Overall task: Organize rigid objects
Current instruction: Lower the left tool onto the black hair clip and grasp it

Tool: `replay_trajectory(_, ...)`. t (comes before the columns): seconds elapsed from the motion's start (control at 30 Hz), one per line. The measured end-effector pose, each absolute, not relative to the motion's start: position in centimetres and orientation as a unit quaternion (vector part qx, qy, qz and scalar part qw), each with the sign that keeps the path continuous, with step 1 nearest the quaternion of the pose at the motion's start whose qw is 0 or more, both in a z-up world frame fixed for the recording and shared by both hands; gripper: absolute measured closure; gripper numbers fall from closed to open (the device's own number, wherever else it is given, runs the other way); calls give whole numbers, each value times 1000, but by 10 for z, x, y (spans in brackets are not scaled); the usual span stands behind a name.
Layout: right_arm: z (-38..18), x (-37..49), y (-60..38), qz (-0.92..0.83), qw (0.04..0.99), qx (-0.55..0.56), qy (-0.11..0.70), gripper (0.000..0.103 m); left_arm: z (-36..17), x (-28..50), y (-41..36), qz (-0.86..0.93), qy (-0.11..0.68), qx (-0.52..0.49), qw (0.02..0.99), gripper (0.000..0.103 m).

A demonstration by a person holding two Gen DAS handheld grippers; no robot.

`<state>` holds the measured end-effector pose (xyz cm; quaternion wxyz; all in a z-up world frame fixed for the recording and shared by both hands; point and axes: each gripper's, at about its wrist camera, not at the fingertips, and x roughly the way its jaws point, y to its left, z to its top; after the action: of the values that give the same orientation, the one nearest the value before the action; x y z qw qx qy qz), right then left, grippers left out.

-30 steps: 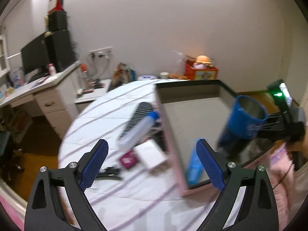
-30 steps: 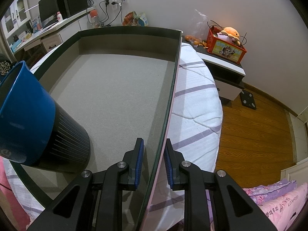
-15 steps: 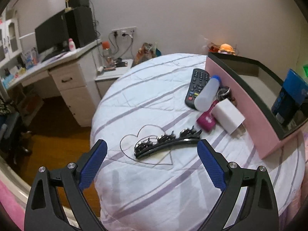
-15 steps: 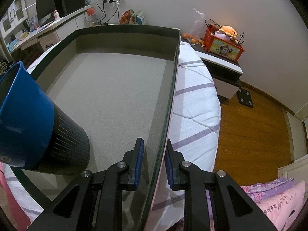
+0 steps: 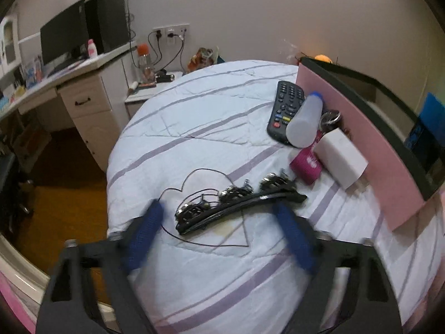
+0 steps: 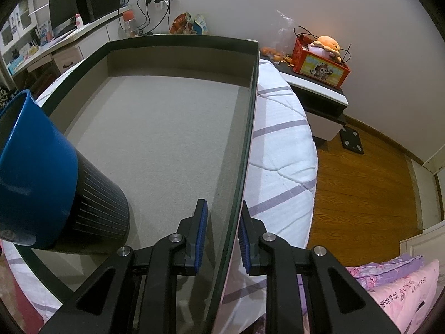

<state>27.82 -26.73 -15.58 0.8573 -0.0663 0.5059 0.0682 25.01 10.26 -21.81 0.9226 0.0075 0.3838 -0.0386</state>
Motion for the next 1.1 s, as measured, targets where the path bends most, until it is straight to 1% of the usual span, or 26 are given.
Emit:
replay_trajectory(0.03,-156,278,-267,69,857,-66,506,81,-217,250,102,-41,385,6,922,52)
replay_trajectory(0.07,-156,278,-268,69,857,-65,506,81,-216,250,101,-45,387,7,921,55)
replay_trajectory(0.1,-156,278,-267,68,857,-66,506,81,-216,249,98,-50,390,11,920,61)
replay_trajectory(0.13,-156,279,-267,68,857,-67,506,81,-216,248,97,-51,393,14,918,64)
replay_trajectory(0.17,-156,279,-268,68,857,-66,506,81,-215,247,96,-50,393,15,918,65)
replay_trajectory(0.23,-156,279,-270,68,857,-66,506,81,-214,244,93,-50,401,16,915,71)
replay_trajectory(0.33,-155,279,-268,69,857,-63,506,81,-212,239,91,-50,413,9,909,76)
replay_trajectory(0.43,-155,279,-269,68,857,-64,507,81,-208,231,84,-61,423,15,904,78)
replay_trajectory(0.5,-155,279,-269,68,857,-63,507,81,-207,228,79,-62,424,22,903,76)
replay_trajectory(0.57,-155,278,-269,68,857,-65,507,81,-207,228,76,-61,420,29,905,68)
replay_trajectory(0.6,-155,278,-269,67,857,-64,507,81,-208,231,75,-56,420,31,905,60)
replay_trajectory(0.63,-155,278,-269,68,857,-63,507,81,-209,235,75,-49,420,31,906,56)
replay_trajectory(0.73,-156,278,-268,67,857,-65,507,81,-210,244,75,-46,418,21,907,56)
replay_trajectory(0.77,-156,278,-269,67,857,-65,507,81,-210,247,74,-43,417,25,908,57)
replay_trajectory(0.8,-155,278,-270,68,857,-63,507,81,-210,248,70,-41,416,34,908,62)
replay_trajectory(0.83,-156,278,-269,68,857,-63,507,81,-210,249,68,-43,415,37,908,71)
replay_trajectory(0.9,-156,277,-268,68,857,-63,507,81,-210,248,64,-43,413,42,909,73)
replay_trajectory(1.0,-156,277,-268,68,857,-64,507,81,-209,242,65,-40,407,34,912,85)
replay_trajectory(1.1,-156,277,-268,68,857,-63,507,81,-206,234,67,-33,407,24,913,85)
